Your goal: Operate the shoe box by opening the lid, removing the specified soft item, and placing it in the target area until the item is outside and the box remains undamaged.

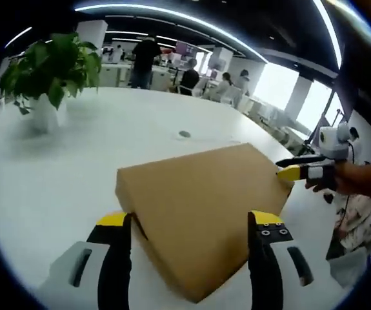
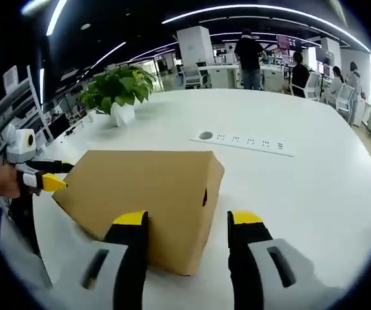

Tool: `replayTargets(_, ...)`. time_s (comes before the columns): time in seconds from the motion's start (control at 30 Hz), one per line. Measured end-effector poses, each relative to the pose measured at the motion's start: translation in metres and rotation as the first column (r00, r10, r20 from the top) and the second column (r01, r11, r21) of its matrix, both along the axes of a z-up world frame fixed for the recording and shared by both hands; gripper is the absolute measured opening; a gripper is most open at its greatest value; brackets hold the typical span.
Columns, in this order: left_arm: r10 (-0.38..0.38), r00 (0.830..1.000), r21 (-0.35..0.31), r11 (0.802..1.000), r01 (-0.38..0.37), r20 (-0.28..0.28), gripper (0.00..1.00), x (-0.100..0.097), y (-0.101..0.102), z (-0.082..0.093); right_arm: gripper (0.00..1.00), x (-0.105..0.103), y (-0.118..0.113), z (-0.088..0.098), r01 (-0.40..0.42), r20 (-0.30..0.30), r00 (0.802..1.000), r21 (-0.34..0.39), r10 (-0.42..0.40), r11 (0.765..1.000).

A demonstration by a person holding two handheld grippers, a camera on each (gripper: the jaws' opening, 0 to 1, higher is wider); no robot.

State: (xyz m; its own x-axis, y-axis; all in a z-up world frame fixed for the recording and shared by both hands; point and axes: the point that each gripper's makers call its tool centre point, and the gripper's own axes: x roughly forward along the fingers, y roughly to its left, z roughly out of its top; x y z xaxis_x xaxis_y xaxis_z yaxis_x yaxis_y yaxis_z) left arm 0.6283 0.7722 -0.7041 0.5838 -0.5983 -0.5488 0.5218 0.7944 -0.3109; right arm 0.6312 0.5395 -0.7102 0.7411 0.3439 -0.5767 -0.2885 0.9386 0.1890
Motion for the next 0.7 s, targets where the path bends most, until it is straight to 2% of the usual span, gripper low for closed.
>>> replayTargets(0.1,0.019,1.0,0.003,1.0,-0.019,-0.014,0.71,0.002,0.002,-0.004,0.42,0.003,0.002,-0.001,-0.002,0.004,1.0,0.012,0.002,1.0)
replayTargets(0.27,0.067,0.997,0.026,0.997,-0.066,-0.038,0.6,0.006,0.01,-0.012,0.36,0.009,0.006,0.0,-0.006,0.018,1.0,0.033,0.005,0.999)
replayTargets(0.3,0.077,0.996,0.002,0.997,-0.077,-0.039,0.6,0.007,0.009,-0.01,0.34,0.01,0.008,0.0,-0.006,0.02,1.0,0.043,0.005,0.999)
replayTargets(0.5,0.1,0.994,-0.007,0.995,-0.101,-0.054,0.6,0.008,0.009,-0.011,0.33,0.015,0.007,-0.002,0.016,0.004,1.0,0.094,-0.017,0.995)
replayTargets(0.7,0.095,0.994,-0.011,0.995,-0.095,-0.052,0.59,0.008,0.008,-0.011,0.31,0.013,0.008,-0.002,0.025,-0.009,1.0,0.108,-0.024,0.994)
